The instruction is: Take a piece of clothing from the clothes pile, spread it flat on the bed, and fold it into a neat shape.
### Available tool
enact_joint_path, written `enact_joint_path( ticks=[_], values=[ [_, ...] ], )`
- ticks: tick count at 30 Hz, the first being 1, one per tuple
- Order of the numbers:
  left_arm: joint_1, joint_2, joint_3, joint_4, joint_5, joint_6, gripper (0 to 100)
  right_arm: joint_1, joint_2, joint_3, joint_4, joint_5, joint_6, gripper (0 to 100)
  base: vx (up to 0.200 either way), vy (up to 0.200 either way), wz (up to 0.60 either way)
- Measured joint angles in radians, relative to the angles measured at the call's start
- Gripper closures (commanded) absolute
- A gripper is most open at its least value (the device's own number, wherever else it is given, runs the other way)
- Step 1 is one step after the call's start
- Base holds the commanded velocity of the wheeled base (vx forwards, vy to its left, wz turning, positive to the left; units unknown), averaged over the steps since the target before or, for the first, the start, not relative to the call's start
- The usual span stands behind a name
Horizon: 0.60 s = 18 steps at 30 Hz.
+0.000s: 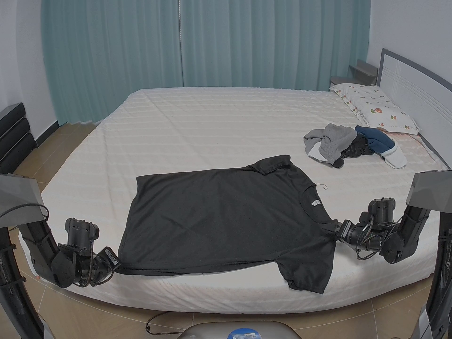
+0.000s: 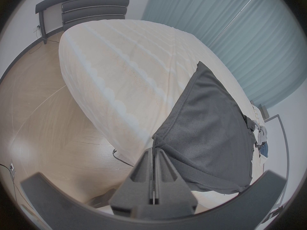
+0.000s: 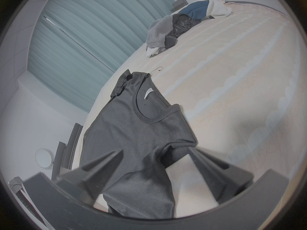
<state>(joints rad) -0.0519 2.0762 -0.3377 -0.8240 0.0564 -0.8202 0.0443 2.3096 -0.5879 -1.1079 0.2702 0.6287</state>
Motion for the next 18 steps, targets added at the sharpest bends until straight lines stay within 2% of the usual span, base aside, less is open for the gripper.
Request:
enact_joint_path(
  ticks=[5, 12, 18],
  values=[
    [0.000, 0.001, 0.001, -0.003, 0.000, 0.000, 100, -0.013, -0.027, 0.083, -0.041, 0.031, -0.012, 0, 0.000, 0.000, 0.00],
    [0.000, 0.001, 0.004, -0.005, 0.000, 0.000, 100, -0.019, -0.049, 0.235, -0.148, 0.107, -0.143, 0, 0.000, 0.000, 0.00],
    [0.000, 0.001, 0.006, -0.006, 0.000, 0.000, 100, 0.016, -0.023, 0.290, -0.215, 0.139, -0.169, 0, 0.000, 0.000, 0.00]
  ],
)
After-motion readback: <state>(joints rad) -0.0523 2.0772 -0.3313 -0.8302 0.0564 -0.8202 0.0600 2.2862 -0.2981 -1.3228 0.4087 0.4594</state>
